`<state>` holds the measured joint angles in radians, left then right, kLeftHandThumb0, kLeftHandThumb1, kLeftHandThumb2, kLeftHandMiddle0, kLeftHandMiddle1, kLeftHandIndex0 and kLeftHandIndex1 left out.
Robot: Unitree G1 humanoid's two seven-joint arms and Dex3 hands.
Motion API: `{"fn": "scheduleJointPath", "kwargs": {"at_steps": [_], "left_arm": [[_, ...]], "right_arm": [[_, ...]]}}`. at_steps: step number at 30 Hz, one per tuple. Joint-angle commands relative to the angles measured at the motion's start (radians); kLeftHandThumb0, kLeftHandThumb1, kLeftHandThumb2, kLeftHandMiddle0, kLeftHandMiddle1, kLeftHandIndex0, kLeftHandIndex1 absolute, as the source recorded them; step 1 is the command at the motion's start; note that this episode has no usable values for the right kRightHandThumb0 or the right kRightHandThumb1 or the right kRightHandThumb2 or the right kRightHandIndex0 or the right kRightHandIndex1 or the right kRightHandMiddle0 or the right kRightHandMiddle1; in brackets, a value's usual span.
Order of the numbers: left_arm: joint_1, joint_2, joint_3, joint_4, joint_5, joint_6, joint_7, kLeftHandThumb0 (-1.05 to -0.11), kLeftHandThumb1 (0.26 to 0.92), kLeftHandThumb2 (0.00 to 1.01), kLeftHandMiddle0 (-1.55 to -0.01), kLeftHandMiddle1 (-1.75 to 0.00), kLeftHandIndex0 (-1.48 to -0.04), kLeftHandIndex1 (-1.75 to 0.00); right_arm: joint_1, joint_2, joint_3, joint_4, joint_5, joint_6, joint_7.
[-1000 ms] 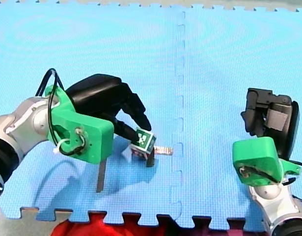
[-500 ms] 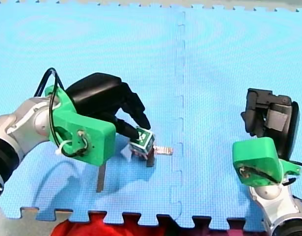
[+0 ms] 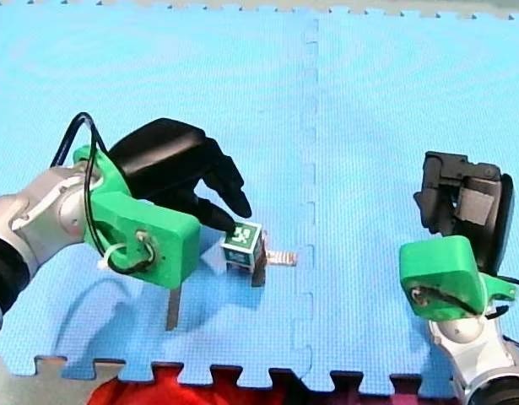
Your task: Stack cube left
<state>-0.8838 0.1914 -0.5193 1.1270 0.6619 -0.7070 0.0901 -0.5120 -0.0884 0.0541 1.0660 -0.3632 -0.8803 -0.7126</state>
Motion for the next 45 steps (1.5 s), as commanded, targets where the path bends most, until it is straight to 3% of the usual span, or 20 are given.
{"fn": "scheduleJointPath", "kwargs": {"at_steps": [1, 2, 3, 4, 6, 7, 10, 12, 17, 23, 27, 30, 35, 36, 38, 39, 40, 42, 45], "left_arm": [[-0.009, 0.001, -0.008, 0.012, 0.011, -0.009, 0.026, -0.649, 0.839, 0.01, -0.95, -1.56, -1.08, 0.00], [-0.008, -0.002, -0.003, 0.020, 0.003, -0.026, 0.032, -0.758, 0.867, 0.02, -0.92, -1.54, -0.93, 0.00], [-0.006, -0.006, 0.008, 0.029, -0.015, -0.040, 0.026, -0.930, 0.899, 0.07, -0.84, -1.48, -0.71, 0.00], [-0.005, -0.010, 0.016, 0.036, -0.030, -0.049, 0.018, -0.987, 0.910, 0.11, -0.84, -1.29, -0.56, 0.00], [-0.001, -0.017, 0.030, 0.045, -0.053, -0.045, -0.007, -1.035, 0.919, 0.16, -0.86, -0.87, -0.38, -0.01], [0.002, -0.019, 0.033, 0.045, -0.060, -0.041, -0.014, -1.042, 0.920, 0.15, -0.88, -0.77, -0.35, -0.01], [0.008, -0.021, 0.038, 0.034, -0.067, -0.035, -0.018, -1.047, 0.921, 0.10, -0.91, -0.64, -0.33, -0.01], [0.011, -0.019, 0.036, 0.025, -0.063, -0.030, -0.010, -1.048, 0.921, 0.07, -0.95, -0.70, -0.31, -0.01], [0.019, -0.015, 0.026, 0.004, -0.042, -0.011, 0.019, -1.048, 0.921, 0.05, -0.88, -1.02, -0.26, 0.00], [0.025, -0.012, 0.023, -0.007, -0.038, -0.001, 0.023, -1.048, 0.921, 0.04, -0.78, -1.44, -0.25, 0.00], [0.031, -0.009, 0.026, -0.019, -0.043, 0.002, 0.019, -1.048, 0.921, 0.03, -0.75, -1.52, -0.24, 0.00], [0.039, 0.003, 0.034, -0.046, -0.051, 0.006, 0.012, -1.048, 0.921, 0.03, -0.75, -1.47, -0.23, 0.00], [0.040, 0.034, 0.064, -0.041, -0.092, -0.014, -0.042, -1.048, 0.921, 0.03, -0.84, -1.02, -0.22, 0.00], [0.034, 0.043, 0.069, -0.017, -0.099, -0.019, -0.055, -1.048, 0.921, 0.13, -0.86, -0.97, -0.22, 0.00], [0.022, 0.052, 0.084, 0.036, -0.118, -0.020, -0.087, -1.048, 0.921, 0.52, -0.84, -1.14, -0.22, 0.00], [0.021, 0.051, 0.120, 0.068, -0.168, -0.019, -0.149, -1.048, 0.921, 0.77, -0.77, -1.40, -0.22, 0.00], [0.024, 0.050, 0.166, 0.093, -0.231, -0.016, -0.222, -1.048, 0.921, 0.87, -0.71, -1.57, -0.22, 0.00], [0.038, 0.063, 0.241, 0.111, -0.335, -0.018, -0.334, -1.048, 0.921, 0.98, -0.64, -1.71, -0.22, 0.00], [0.054, 0.100, 0.314, 0.101, -0.428, -0.018, -0.405, -1.048, 0.921, 0.96, -0.63, -1.74, -0.23, 0.00]], "right_arm": [[0.003, -0.005, -0.003, -0.003, 0.002, 0.003, 0.001], [0.005, -0.005, -0.003, -0.006, 0.002, 0.003, 0.000], [0.007, -0.005, -0.003, -0.008, 0.001, 0.003, 0.000], [0.007, -0.005, -0.003, -0.009, 0.001, 0.004, -0.001], [0.008, -0.006, -0.002, -0.009, -0.001, 0.005, -0.003], [0.009, -0.006, -0.002, -0.008, -0.002, 0.005, -0.004], [0.012, -0.007, -0.001, -0.009, -0.003, 0.006, -0.006], [0.012, -0.007, 0.000, -0.009, -0.004, 0.007, -0.006], [0.019, -0.004, 0.001, -0.015, -0.006, 0.008, -0.006], [0.027, 0.002, -0.002, -0.013, 0.008, 0.001, 0.015], [0.030, 0.003, -0.005, -0.010, 0.019, -0.007, 0.032], [0.033, 0.005, -0.008, -0.004, 0.027, -0.018, 0.045], [0.034, 0.001, -0.016, 0.014, 0.039, -0.025, 0.061], [0.034, 0.001, -0.017, 0.015, 0.038, -0.022, 0.061], [0.036, 0.000, -0.016, 0.018, 0.033, -0.016, 0.057], [0.036, -0.002, -0.015, 0.019, 0.029, -0.014, 0.052], [0.037, -0.003, -0.015, 0.022, 0.026, -0.013, 0.049], [0.038, -0.005, -0.015, 0.030, 0.023, -0.015, 0.046], [0.041, -0.007, -0.016, 0.039, 0.023, -0.021, 0.046]]}}
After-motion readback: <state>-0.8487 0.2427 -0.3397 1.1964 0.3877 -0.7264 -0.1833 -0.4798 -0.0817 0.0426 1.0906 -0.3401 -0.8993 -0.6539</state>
